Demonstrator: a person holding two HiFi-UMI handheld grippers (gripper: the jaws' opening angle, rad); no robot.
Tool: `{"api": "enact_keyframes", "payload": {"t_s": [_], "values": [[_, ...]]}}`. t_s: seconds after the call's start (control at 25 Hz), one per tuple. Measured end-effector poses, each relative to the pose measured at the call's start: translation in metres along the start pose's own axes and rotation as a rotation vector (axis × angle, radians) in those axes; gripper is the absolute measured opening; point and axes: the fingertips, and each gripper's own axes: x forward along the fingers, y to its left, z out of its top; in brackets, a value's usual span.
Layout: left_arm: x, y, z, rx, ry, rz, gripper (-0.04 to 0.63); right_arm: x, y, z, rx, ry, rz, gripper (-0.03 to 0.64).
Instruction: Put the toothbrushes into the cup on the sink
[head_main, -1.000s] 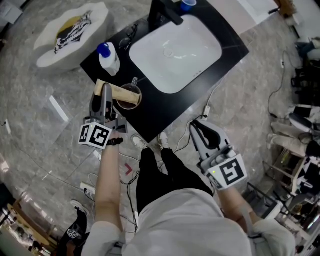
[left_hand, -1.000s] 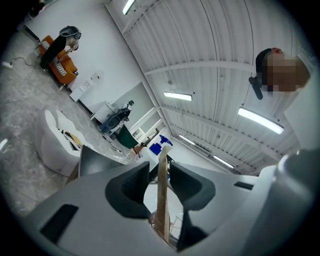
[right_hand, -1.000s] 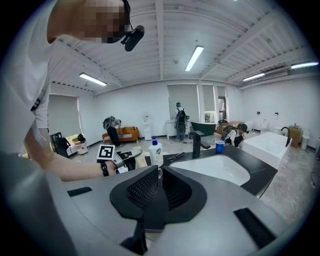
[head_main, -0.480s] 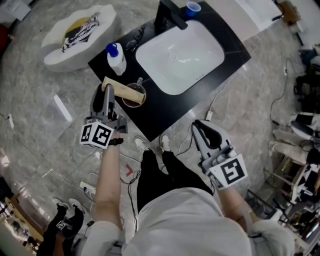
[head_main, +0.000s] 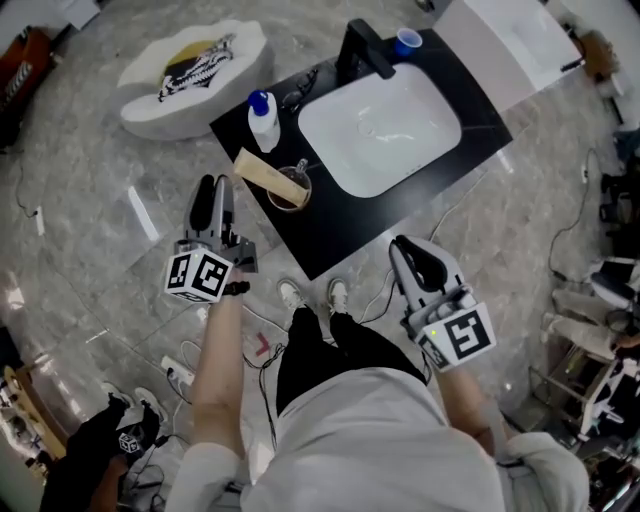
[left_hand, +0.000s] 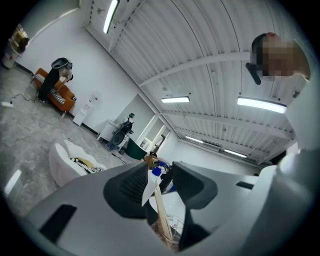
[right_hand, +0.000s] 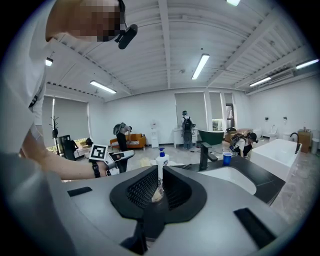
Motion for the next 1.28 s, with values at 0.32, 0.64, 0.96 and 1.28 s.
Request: {"api": "enact_keyframes", "payload": {"t_s": [0.32,0.64,0.96,1.28], "values": [[-0.029,-0.005,0.015,0.056,-0.035,0.046,0.064,-0.006,-0.003,0.015,-0.018,-0.04,0.021,0.052],[-0.038,-0.017,0.019,0.098,-0.026,0.064,0.017,-0.014,-0.004,0.021,-0.01,-0.069,0.038,0.051],[-0.036,-0.053,0.025,0.161,-0.011,0.03,0.003,-0.025,-0.013,0.03,-0.016,-0.099,0.049,0.051],[-0.054,-0.094,0.043,0.285,-0.041,-0.004,0.003,-0.029,-0.014,0.041,-0.032,-0.13,0.087,0.052]]}}
